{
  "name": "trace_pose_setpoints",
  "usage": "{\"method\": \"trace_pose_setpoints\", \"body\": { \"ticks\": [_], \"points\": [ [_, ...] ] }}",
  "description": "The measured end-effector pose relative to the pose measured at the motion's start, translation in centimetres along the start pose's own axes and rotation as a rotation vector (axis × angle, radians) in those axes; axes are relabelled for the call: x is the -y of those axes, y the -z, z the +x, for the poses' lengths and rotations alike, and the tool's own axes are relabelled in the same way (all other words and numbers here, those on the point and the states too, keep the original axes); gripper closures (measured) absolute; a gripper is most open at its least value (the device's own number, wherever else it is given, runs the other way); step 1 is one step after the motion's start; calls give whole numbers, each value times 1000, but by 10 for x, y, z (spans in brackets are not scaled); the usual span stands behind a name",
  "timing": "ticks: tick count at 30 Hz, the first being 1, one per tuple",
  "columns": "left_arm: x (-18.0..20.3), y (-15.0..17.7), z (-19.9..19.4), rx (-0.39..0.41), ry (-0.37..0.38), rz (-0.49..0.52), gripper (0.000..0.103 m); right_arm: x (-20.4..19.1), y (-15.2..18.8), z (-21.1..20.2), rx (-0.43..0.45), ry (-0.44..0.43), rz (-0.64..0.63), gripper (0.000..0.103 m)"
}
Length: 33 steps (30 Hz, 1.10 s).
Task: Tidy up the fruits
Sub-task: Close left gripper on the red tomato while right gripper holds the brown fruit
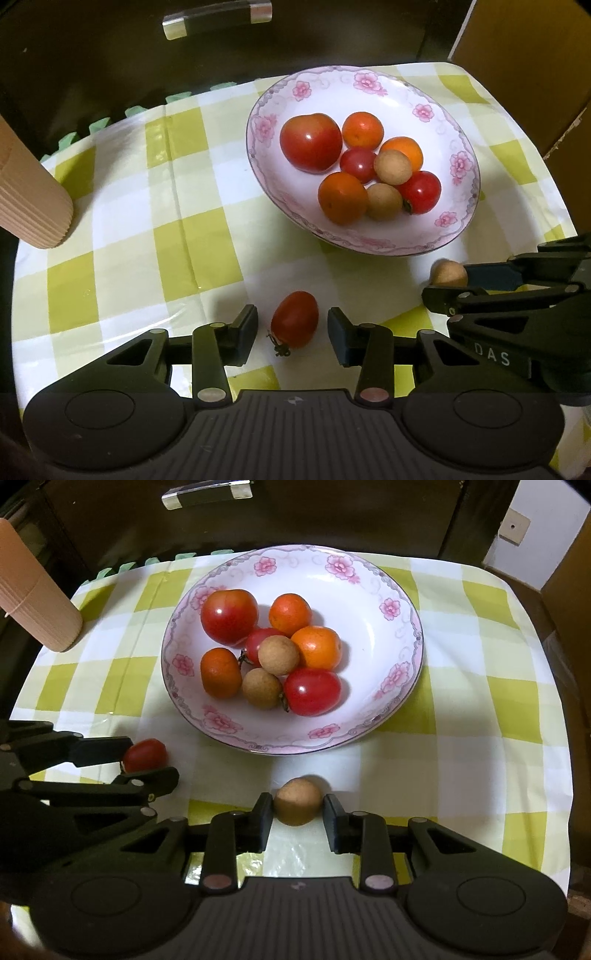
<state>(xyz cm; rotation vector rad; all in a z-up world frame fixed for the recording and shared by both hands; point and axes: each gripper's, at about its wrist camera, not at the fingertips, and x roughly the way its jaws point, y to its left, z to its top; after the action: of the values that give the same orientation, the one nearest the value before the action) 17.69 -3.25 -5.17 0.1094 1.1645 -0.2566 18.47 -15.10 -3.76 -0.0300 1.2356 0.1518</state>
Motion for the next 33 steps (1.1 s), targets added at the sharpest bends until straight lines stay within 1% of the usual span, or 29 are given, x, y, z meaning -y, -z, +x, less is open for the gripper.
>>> {"method": "trace_pose_setpoints", "body": {
  "ticks": [9,11,15,20,21,24,25,27,29,33],
  "points": [
    [2,3,-2,11,-8,0,56,3,-2,1,3,-12,15,74],
    [2,2,-2,7,-2,-2,55,3,-3,1,-3,-21,24,72],
    [3,1,-1,3,2,9,54,5,-5,2,-16,-31,44,70],
    [2,1,0,3,1,12,54,6,-6,2,-10,-36,51,68],
    [2,1,0,5,-7,13,55,5,-6,2,-7,-34,44,68],
    [4,2,0,13,-36,32,67,2,-3,1,18,-10,7,69],
    [5,2,0,15,-42,37,69,2,-2,1,21,-14,3,72],
    [7,3,-1,19,-51,40,69,-1,-1,0,34,-11,-15,75],
    [8,4,-2,21,-52,43,69,-5,1,-1,48,16,-44,75],
    [11,3,-8,25,-50,39,69,-3,3,-7,65,7,-47,75]
  ]
}}
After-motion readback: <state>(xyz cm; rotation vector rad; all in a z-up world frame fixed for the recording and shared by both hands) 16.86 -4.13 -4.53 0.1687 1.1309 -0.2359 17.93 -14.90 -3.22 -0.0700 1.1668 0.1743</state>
